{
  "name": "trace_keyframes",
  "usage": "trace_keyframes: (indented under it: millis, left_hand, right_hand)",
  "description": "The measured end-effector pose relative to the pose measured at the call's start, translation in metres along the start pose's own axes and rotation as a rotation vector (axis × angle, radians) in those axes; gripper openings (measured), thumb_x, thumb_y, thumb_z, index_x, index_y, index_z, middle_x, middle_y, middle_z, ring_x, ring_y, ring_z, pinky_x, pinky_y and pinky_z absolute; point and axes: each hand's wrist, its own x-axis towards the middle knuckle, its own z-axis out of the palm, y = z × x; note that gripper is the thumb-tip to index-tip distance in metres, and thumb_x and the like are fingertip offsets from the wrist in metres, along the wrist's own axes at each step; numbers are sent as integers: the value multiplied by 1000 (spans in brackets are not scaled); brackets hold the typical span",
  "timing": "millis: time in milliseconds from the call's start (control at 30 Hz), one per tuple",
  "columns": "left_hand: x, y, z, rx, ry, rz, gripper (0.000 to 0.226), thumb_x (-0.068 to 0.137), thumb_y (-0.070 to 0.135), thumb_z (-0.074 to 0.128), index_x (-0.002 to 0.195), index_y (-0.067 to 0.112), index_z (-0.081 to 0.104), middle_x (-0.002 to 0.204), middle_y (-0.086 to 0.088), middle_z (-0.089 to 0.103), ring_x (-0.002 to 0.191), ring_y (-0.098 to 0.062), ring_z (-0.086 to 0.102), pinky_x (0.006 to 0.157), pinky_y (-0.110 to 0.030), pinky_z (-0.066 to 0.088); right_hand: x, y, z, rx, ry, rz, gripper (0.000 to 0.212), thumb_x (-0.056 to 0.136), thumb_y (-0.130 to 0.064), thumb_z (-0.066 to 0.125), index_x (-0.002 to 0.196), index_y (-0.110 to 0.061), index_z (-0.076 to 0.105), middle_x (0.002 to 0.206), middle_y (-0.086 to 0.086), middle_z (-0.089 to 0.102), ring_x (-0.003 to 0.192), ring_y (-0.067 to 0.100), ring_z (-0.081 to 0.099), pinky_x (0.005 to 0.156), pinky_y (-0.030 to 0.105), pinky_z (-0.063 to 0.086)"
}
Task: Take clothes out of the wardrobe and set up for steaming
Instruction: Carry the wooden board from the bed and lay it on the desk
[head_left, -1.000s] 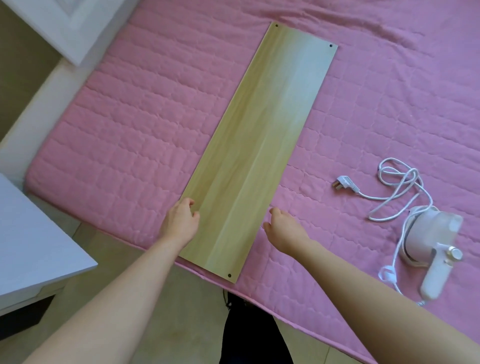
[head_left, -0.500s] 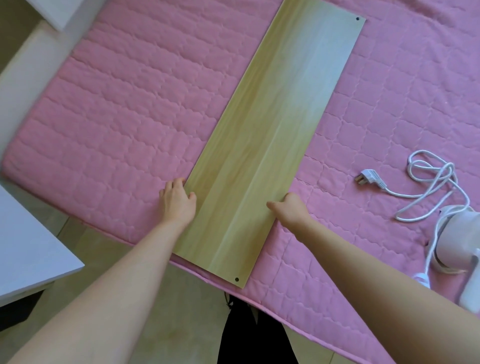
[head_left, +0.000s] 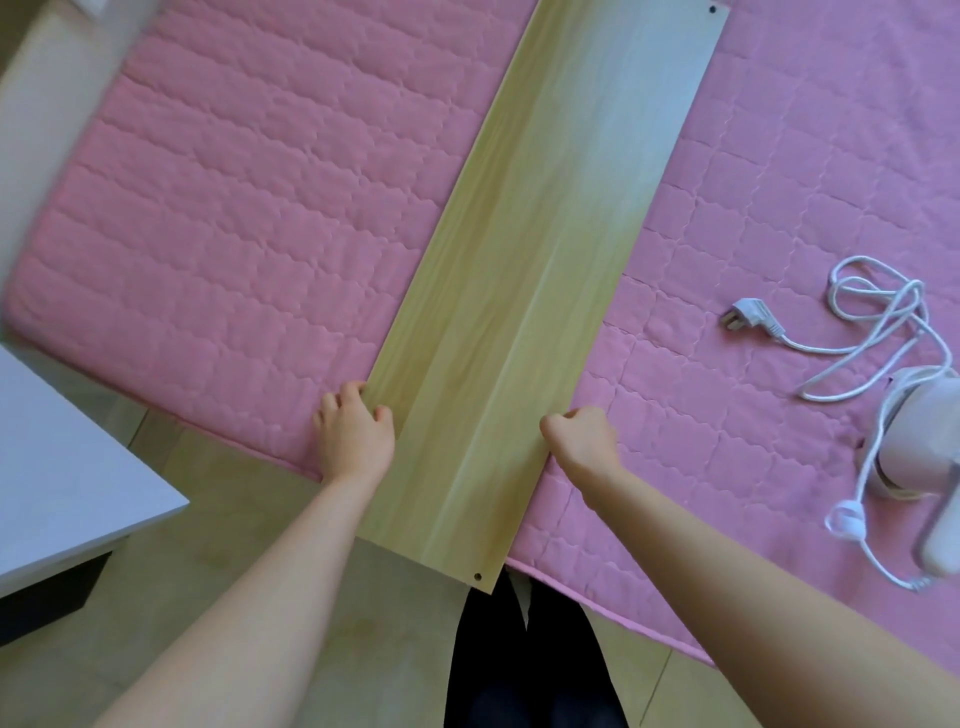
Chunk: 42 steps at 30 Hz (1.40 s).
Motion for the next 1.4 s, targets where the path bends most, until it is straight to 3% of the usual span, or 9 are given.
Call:
trace_keyframes:
  millis: [133, 267, 433, 767, 900, 1100, 1200, 1300, 1400]
  left_hand:
    - [-22, -28, 1, 28, -14, -100, 28, 87, 13, 56, 111, 1, 53, 119, -26, 52, 114, -41, 46, 96, -47, 38]
    - [-35, -48, -1, 88, -82, -183, 27, 88, 17, 55, 109, 0, 52, 119, -25, 52, 111, -41, 50, 89, -48, 45]
    - [-11, -20, -3, 24, -92, -104, 36, 86, 15, 57, 119, 0, 55, 122, -25, 53, 115, -41, 49, 98, -44, 39]
    - [54, 72, -3, -44, -171, -27, 55, 88, 28, 53, 141, 16, 43, 136, -21, 43, 126, -39, 41, 107, -40, 32]
    - [44, 61, -2, 64, -176, 48, 60, 88, 30, 55, 144, 19, 36, 137, -19, 39, 126, -40, 38, 107, -45, 34]
    - [32, 32, -7, 29, -185, 0, 53, 87, 24, 58, 137, 14, 42, 133, -23, 43, 123, -43, 41, 107, -41, 31]
    - [23, 0, -8, 60, -186, -40, 48, 86, 23, 60, 130, 11, 47, 128, -25, 47, 120, -43, 44, 105, -41, 35]
    - [16, -32, -9, 69, -204, -107, 40, 84, 22, 63, 120, 8, 51, 121, -26, 54, 116, -42, 48, 101, -43, 39]
    - [6, -50, -15, 46, -212, -127, 33, 84, 19, 64, 113, 7, 55, 116, -26, 57, 113, -40, 50, 98, -40, 39]
  right_hand:
    - [-16, 28, 20, 36, -49, 124, 19, 52, -25, 38, 60, -11, 47, 73, 16, 58, 73, 28, 50, 62, 28, 38]
    - [-21, 45, 28, 31, -166, 202, 24, 55, -24, 41, 67, -8, 56, 69, 14, 60, 68, 29, 57, 64, 32, 47]
    - [2, 28, 7, 108, -264, 264, 12, 84, -14, 47, 77, -10, 57, 79, 12, 61, 73, 26, 59, 73, 36, 51]
    - [47, -22, -36, 174, -162, 148, 7, 83, -13, 50, 86, -9, 55, 80, 15, 56, 72, 30, 59, 67, 40, 51]
    - [42, -19, -31, 183, -121, 158, 11, 76, -14, 53, 84, -9, 59, 84, 14, 61, 78, 31, 65, 66, 43, 55]
    - [13, 5, -4, 229, -121, 169, 9, 74, -14, 54, 78, -16, 61, 76, 9, 60, 76, 29, 60, 60, 38, 55]
    - [-8, 25, 18, 253, -163, 232, 13, 73, -16, 55, 85, -16, 60, 86, 11, 64, 81, 31, 65, 61, 38, 55]
    - [-24, 42, 35, 320, -263, 371, 20, 77, -13, 53, 98, -14, 52, 93, 14, 60, 69, 29, 70, 70, 39, 52]
    - [-32, 49, 42, 302, -331, 419, 13, 82, -11, 52, 95, -10, 49, 84, 17, 54, 62, 29, 62, 62, 30, 48]
